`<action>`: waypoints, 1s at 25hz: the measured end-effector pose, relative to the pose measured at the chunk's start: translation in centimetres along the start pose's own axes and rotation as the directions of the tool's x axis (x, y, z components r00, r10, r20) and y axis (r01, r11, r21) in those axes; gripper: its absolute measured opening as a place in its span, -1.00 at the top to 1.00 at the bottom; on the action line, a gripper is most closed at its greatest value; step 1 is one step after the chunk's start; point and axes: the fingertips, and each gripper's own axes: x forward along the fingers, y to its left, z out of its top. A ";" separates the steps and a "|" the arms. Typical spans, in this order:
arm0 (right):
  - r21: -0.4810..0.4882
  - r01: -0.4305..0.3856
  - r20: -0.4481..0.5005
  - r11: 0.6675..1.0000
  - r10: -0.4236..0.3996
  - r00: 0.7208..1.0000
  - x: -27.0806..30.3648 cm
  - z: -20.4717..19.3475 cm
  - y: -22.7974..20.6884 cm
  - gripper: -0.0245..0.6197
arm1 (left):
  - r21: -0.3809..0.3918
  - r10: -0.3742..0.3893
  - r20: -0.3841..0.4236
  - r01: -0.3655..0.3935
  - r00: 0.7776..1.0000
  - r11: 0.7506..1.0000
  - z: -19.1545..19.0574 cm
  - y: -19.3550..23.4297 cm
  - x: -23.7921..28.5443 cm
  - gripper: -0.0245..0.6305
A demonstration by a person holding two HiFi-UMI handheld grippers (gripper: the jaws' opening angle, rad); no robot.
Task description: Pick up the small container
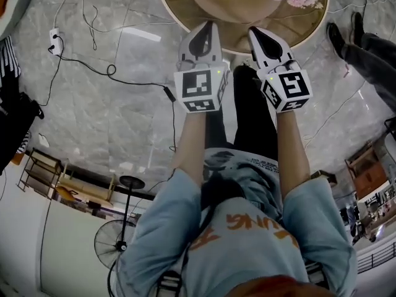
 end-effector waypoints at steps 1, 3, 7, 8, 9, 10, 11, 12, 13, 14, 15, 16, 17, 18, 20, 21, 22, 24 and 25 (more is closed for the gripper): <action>0.001 0.001 0.003 1.000 -0.001 1.000 0.7 -0.7 -0.4 0.89 | -0.018 0.009 -0.002 -0.009 1.000 1.000 -0.6 0.6 0.4 0.85; 0.010 0.006 0.007 1.000 -0.006 1.000 1.7 -1.9 -1.3 0.89 | -0.050 0.032 -0.003 -0.032 0.999 0.998 -1.4 1.6 1.2 0.85; 0.050 -0.001 0.038 0.999 -0.001 0.999 3.3 -3.4 -2.7 0.88 | -0.043 0.028 0.004 -0.027 1.000 0.999 -2.0 1.9 3.4 0.85; 0.056 0.003 0.052 0.998 -0.006 0.999 3.6 -3.7 -3.0 0.86 | -0.035 0.019 0.003 -0.019 1.000 0.999 -2.1 1.7 4.0 0.85; 0.059 0.016 0.068 0.998 -0.020 0.997 3.9 -3.8 -3.5 0.82 | -0.029 0.009 0.001 -0.009 1.000 1.000 -2.3 1.6 4.6 0.85; 0.057 0.034 0.087 0.998 -0.039 0.995 4.3 -4.0 -4.0 0.76 | -0.024 0.000 -0.002 0.000 1.000 1.000 -2.5 1.4 5.1 0.85; 0.050 0.052 0.104 0.997 -0.057 0.993 4.7 -4.2 -4.5 0.65 | -0.017 -0.008 -0.005 0.008 1.000 1.000 -2.6 1.2 5.5 0.85; 0.042 0.066 0.116 0.997 -0.070 0.991 5.1 -4.3 -5.0 0.64 | -0.006 -0.017 -0.007 0.017 1.000 1.000 -2.7 0.9 5.9 0.85; 0.037 0.074 0.124 0.997 -0.078 0.989 5.6 -4.5 -5.5 0.61 | 0.008 -0.027 -0.009 0.027 1.000 1.000 -2.7 0.6 6.3 0.85; 0.032 0.079 0.129 0.996 -0.083 0.988 6.2 -4.7 -6.0 0.57 | 0.024 -0.038 -0.013 0.039 0.999 0.999 -2.8 0.4 6.7 0.85; 0.021 0.082 0.132 0.996 -0.084 0.988 6.8 -4.7 -6.4 0.54 | 0.038 -0.047 -0.017 0.048 0.999 0.998 -2.9 0.2 7.0 0.85; 0.002 0.082 0.134 0.997 -0.081 0.988 7.4 -4.7 -6.8 0.54 | 0.048 -0.052 -0.022 0.053 0.998 0.997 -3.0 0.2 7.4 0.85; -0.024 0.079 0.133 0.997 -0.076 0.988 8.0 -4.5 -7.1 0.54 | 0.054 -0.053 -0.027 0.054 0.998 0.997 -3.2 0.2 7.7 0.85; -0.051 0.076 0.131 0.996 -0.069 0.989 8.7 -4.4 -7.3 0.53 | 0.057 -0.051 -0.032 0.053 0.998 0.997 -3.3 0.4 7.9 0.85; -0.102 0.078 0.131 0.992 -0.064 0.989 9.8 -3.9 -8.0 0.52 | 0.060 -0.047 -0.044 0.049 0.998 0.997 -3.6 0.6 8.2 0.85; -0.123 0.086 0.135 0.989 -0.069 0.988 10.3 -3.5 -8.6 0.52 | 0.061 -0.045 -0.050 0.048 0.998 0.997 -3.8 0.7 8.3 0.85; -0.140 0.097 0.142 0.985 -0.077 0.987 10.7 -3.1 -9.2 0.51 | 0.062 -0.043 -0.055 0.047 0.998 0.997 -3.9 0.8 8.4 0.85; -0.167 0.121 0.160 0.979 -0.094 0.983 11.6 -2.1 -10.2 0.50 | 0.072 -0.044 -0.064 0.049 0.997 0.996 -4.1 1.0 8.5 0.85; -0.184 0.127 0.167 0.975 -0.096 0.981 12.0 -1.6 -10.4 0.48 | 0.081 -0.044 -0.070 0.050 0.997 0.995 -4.2 1.2 8.5 0.85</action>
